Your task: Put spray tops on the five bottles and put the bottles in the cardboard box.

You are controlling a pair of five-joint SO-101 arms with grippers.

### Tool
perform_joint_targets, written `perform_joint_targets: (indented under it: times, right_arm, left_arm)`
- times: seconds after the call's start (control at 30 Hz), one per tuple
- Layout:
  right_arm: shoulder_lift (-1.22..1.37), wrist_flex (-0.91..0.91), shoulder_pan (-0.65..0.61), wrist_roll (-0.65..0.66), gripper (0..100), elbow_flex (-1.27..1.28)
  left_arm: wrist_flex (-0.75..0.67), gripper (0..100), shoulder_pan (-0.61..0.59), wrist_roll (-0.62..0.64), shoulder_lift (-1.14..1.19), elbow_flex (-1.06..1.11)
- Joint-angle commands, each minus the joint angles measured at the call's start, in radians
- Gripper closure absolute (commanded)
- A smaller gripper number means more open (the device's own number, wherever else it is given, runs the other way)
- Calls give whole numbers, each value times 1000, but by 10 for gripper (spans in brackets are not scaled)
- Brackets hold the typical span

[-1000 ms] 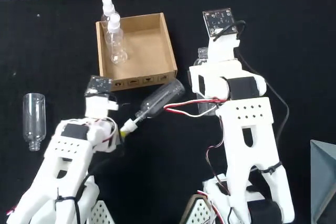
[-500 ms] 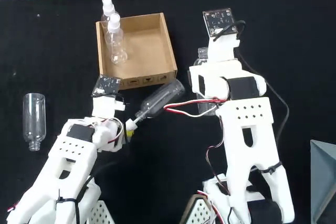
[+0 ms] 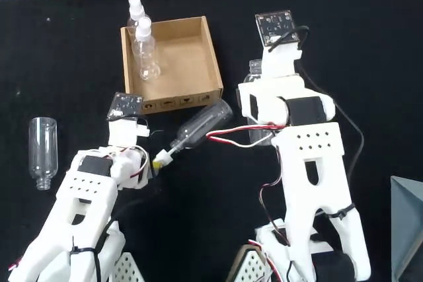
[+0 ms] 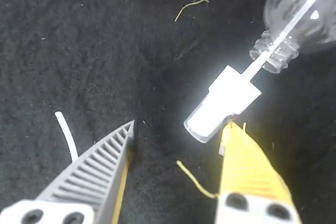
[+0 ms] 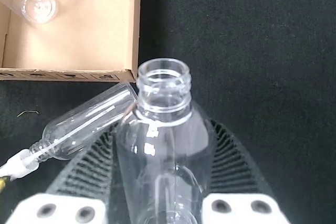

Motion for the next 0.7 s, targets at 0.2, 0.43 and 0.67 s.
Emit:
perform_joint_targets:
  times: [0.2,0.43,0.67]
  right_arm:
    - [-44,-28,18,-6,907,-5]
    - [-44,-31,18,-6,907,2]
    - [-44,-29,-2,-8,907,4]
  left_arm:
    - [46,754,87,-15,2,-21]
    - [41,754,41,-15,3,-27]
    - [49,754,12,-15,95,-81]
